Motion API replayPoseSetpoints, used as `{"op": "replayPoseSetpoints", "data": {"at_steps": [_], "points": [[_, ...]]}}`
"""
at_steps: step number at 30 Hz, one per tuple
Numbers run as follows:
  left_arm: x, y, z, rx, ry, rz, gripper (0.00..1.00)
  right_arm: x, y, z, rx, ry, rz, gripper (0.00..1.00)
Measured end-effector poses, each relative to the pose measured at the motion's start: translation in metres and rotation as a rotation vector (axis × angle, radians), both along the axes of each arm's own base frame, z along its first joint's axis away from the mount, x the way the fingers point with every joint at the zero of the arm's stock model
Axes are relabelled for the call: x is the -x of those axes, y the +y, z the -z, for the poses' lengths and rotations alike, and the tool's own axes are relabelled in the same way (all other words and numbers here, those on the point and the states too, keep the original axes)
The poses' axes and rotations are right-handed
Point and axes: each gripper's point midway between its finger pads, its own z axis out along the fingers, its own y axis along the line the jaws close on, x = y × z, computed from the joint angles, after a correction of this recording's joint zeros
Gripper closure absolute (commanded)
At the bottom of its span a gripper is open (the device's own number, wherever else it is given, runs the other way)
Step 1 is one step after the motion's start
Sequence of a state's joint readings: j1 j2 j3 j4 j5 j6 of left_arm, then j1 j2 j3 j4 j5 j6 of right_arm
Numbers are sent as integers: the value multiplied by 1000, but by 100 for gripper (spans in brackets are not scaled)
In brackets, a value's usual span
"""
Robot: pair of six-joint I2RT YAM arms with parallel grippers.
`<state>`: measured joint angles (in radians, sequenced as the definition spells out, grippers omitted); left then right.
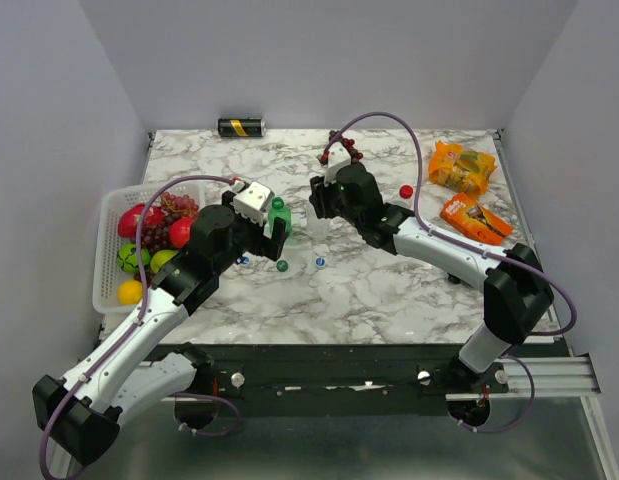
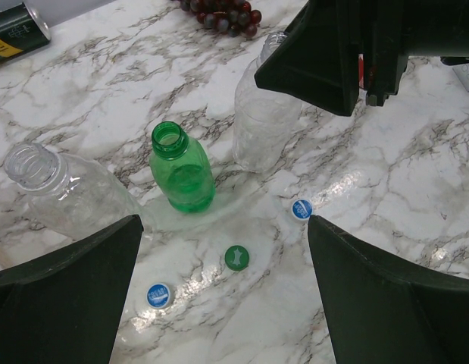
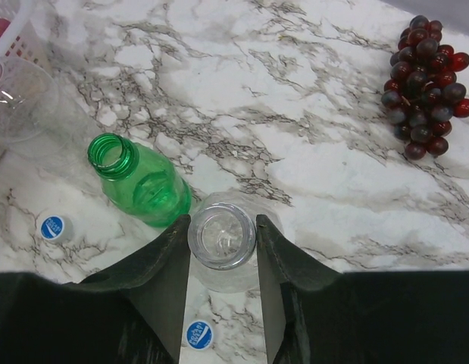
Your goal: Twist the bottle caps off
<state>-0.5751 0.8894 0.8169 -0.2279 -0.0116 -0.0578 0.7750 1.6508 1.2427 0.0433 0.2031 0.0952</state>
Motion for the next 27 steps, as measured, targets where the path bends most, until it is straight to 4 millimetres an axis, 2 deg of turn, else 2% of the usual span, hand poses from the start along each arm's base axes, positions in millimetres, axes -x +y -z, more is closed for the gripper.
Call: {"op": "replayPoseSetpoints", "data": {"at_steps": [2,4,5,11,19,21,23,26,27], "points": [[0,0,0,0,0,0,1,0,0,0,1,0,3,40],[0,0,0,0,0,0,1,0,-1,0,2,0,5,25],[0,0,0,0,0,0,1,-1,-1,0,1,0,7,23],[0,0,0,0,0,0,1,-1,-2,0,7,-2,7,19],[0,0,0,0,0,0,1,0,-4,-4,7,-5,13,4],[0,0,0,-1,1,0,1,4,-9,-14,-1,-14,21,4],[0,0,1,-2,2,0,1,13,-21,-33,-24,-42,30,4],[1,0,2,-5,7,0,1,33,-49,-77,-89,-122,63,10],[1,1,2,-5,8,0,1,40,-59,-93,-111,-154,78,15]]}}
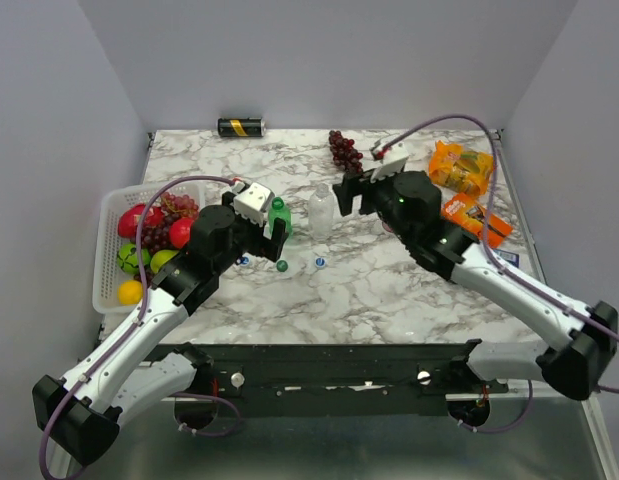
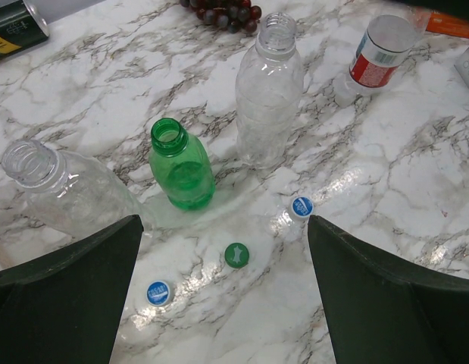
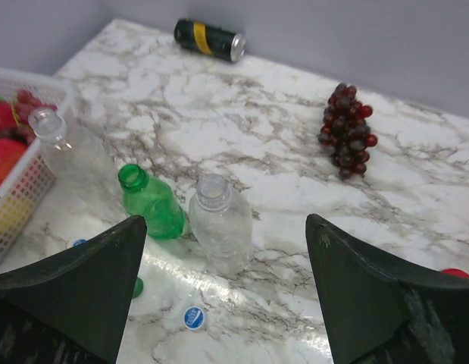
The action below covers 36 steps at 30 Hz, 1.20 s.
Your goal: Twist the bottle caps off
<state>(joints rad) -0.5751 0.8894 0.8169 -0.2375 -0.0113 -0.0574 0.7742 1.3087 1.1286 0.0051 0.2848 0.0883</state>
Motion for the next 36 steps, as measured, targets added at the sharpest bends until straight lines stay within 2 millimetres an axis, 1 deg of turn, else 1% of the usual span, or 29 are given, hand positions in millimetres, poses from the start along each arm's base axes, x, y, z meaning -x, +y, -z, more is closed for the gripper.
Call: {"op": "replayPoseSetpoints", "data": {"at_steps": [2,3,4,5,6,7,8,10,12,14,16,19,27,29,32,33,35,36], "points": [[0,0,1,-2,2,0,1,8,-23,-29,-45,-56,44,18],[0,0,1,-2,4,0,1,9,-34,-41,-65,-77,67,19],[1,0,1,-4,5,0,1,6,-47,-48,-83,-87,94,20],[1,0,2,-4,6,0,1,0,-61,-51,-94,-89,130,20],[1,1,2,-5,7,0,1,-9,-79,-49,-95,-78,177,21],[1,1,2,-6,9,0,1,-18,-95,-42,-88,-58,218,22],[1,1,3,-7,10,0,1,-26,-107,-31,-75,-29,251,23],[1,1,3,-8,12,0,1,-42,-132,-1,-46,49,312,25],[2,1,4,-9,13,0,1,-51,-148,35,-18,147,341,26],[2,1,4,-9,14,1,1,-55,-158,69,6,244,358,26],[2,1,4,-10,14,2,1,-56,-160,92,26,308,358,26],[2,0,5,-11,17,3,1,-57,-156,109,39,358,341,27],[2,0,6,-13,20,4,1,-67,-152,137,74,426,337,34],[2,0,6,-14,21,4,1,-69,-152,141,83,433,342,36],[2,-1,7,-15,23,7,1,-73,-153,141,97,432,351,46],[2,-1,7,-14,24,10,1,-76,-153,141,101,429,353,54],[3,-2,7,-13,25,15,1,-79,-154,140,115,422,356,62],[3,-3,7,-12,26,22,1,-81,-155,140,120,420,357,69]]}}
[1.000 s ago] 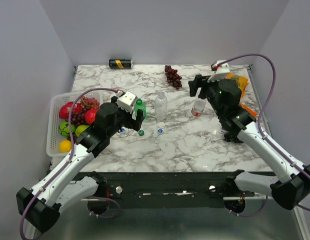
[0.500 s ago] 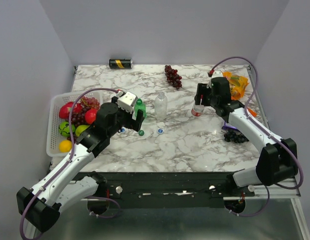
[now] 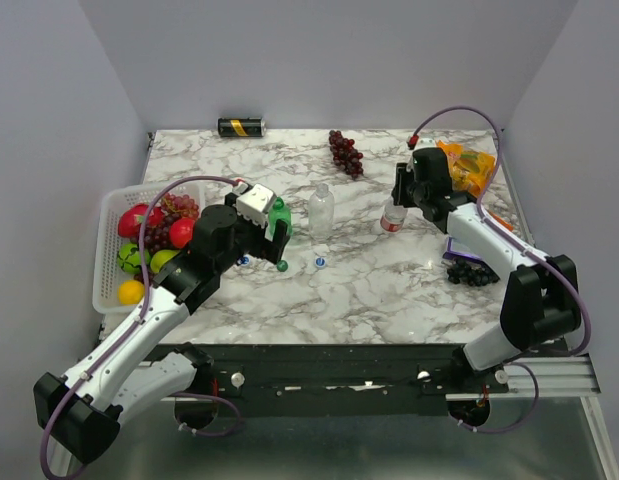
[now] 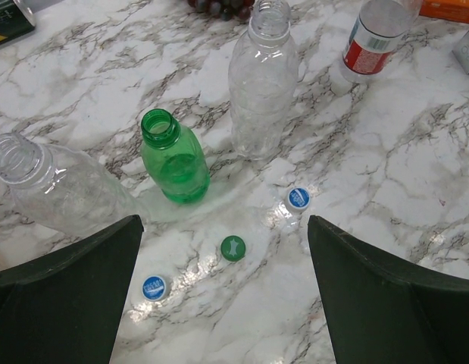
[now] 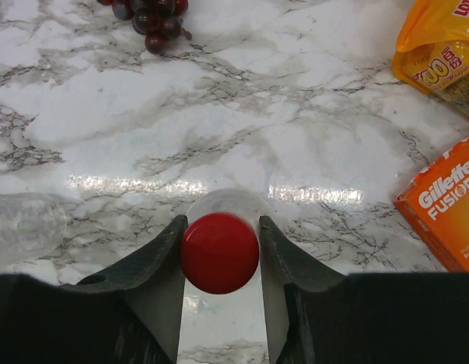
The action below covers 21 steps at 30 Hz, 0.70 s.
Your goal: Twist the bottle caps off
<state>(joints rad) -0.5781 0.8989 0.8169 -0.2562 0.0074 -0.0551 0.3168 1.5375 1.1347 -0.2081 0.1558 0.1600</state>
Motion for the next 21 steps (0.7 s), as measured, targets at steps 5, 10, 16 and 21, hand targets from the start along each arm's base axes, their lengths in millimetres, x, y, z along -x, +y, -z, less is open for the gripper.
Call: {"op": "replayPoseSetpoints", "data": {"at_steps": [5,10,16,21], "points": [[6,-10,0,9,6,58,1,3,-2,-2,17,7,-10,95],[19,-30,-4,26,-4,174,1,38,0,-19,-24,12,-69,99],[56,-70,-6,45,-18,421,1,94,28,-74,-187,-52,-281,99],[82,-92,-3,71,-7,583,1,138,75,-88,-316,4,-532,99]]}}
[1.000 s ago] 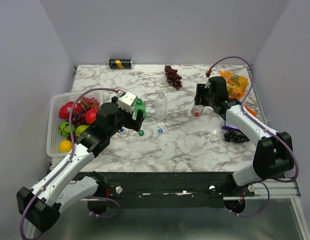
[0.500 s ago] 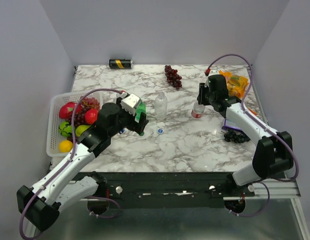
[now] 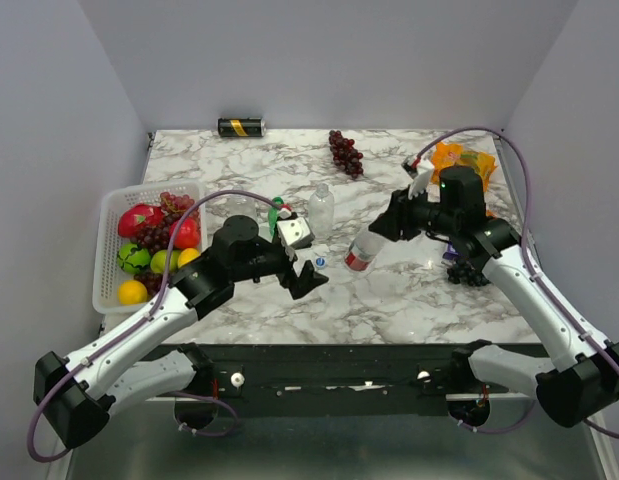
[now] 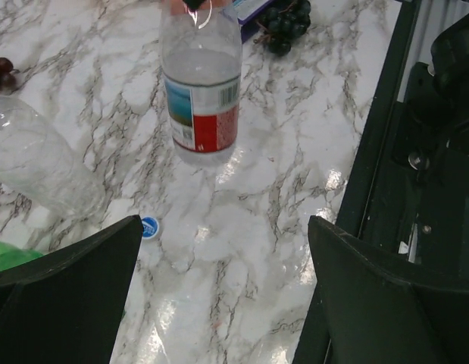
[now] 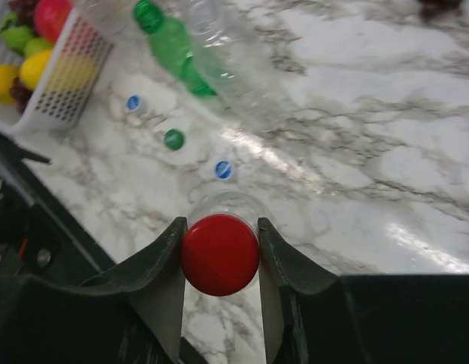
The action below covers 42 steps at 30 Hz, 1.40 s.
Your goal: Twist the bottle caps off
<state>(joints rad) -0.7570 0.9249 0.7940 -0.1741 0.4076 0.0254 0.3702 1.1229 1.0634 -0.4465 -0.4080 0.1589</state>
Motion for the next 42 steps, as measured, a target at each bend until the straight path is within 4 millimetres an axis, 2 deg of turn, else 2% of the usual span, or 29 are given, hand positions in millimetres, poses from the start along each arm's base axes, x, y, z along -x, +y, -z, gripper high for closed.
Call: {"op": "replayPoseSetpoints", "data": {"at_steps": [5,7,15,18,21,22,23,25,26,29,30,31,35,42], "points": [[7,-10,6,11,30,67,1,50,53,-16,-77,36,-252,99],[9,-11,8,11,35,75,1,63,66,-24,-112,36,-312,99],[16,-16,10,5,33,99,1,81,96,-45,-208,30,-395,99],[16,-17,11,0,34,96,1,86,106,-45,-219,39,-420,99],[12,-16,15,-13,39,76,8,89,113,-48,-233,36,-434,99],[12,-16,17,-18,42,74,19,89,115,-50,-237,31,-433,99],[11,-17,19,-24,48,72,25,89,116,-52,-243,26,-431,99],[11,-17,24,-35,58,71,38,86,117,-55,-254,12,-424,96],[11,-17,25,-39,62,71,40,85,118,-57,-260,4,-420,93],[10,-18,27,-44,69,70,49,82,118,-57,-263,0,-406,64],[10,-18,28,-46,71,70,51,81,118,-56,-264,-1,-401,49],[10,-18,29,-48,74,69,52,80,118,-55,-266,-1,-396,45],[8,-16,35,-67,86,56,55,75,115,-54,-286,-16,-340,32],[1,-13,38,-82,82,11,57,63,96,-70,-350,-109,-180,34]]}}
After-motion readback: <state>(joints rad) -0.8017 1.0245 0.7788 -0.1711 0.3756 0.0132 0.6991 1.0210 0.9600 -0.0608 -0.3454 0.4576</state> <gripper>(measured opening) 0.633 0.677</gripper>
